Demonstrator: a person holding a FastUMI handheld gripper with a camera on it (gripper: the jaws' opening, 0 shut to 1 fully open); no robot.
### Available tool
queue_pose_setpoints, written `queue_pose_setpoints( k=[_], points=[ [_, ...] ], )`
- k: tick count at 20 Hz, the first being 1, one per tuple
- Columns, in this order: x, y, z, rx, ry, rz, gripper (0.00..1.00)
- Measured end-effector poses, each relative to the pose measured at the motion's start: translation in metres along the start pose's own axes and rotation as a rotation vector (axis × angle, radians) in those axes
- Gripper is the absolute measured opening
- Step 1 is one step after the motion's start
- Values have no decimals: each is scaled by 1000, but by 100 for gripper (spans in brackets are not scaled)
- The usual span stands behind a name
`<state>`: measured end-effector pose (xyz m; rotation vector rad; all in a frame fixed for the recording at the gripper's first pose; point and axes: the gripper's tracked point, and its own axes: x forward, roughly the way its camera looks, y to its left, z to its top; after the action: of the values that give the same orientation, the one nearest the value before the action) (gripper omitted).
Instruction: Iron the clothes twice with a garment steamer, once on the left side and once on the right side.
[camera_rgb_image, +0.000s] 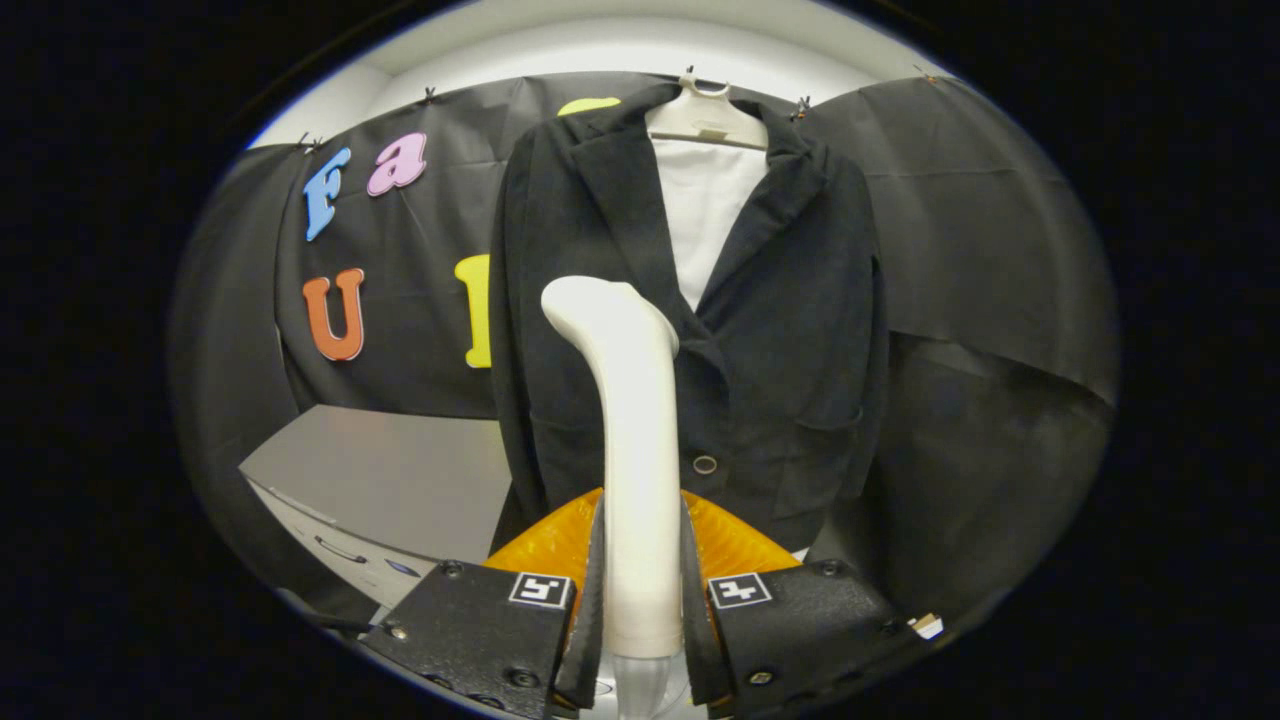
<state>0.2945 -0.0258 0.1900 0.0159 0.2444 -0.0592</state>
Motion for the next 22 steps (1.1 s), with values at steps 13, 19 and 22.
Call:
queue_pose_setpoints(
  k=[13,19,22],
  points=[
    [22,-8,-73,-1,139,-2,37],
    [29,-7,-103,-10,197,-11,37],
    [30,-13,-121,-14,221,-15,37]
  ],
)
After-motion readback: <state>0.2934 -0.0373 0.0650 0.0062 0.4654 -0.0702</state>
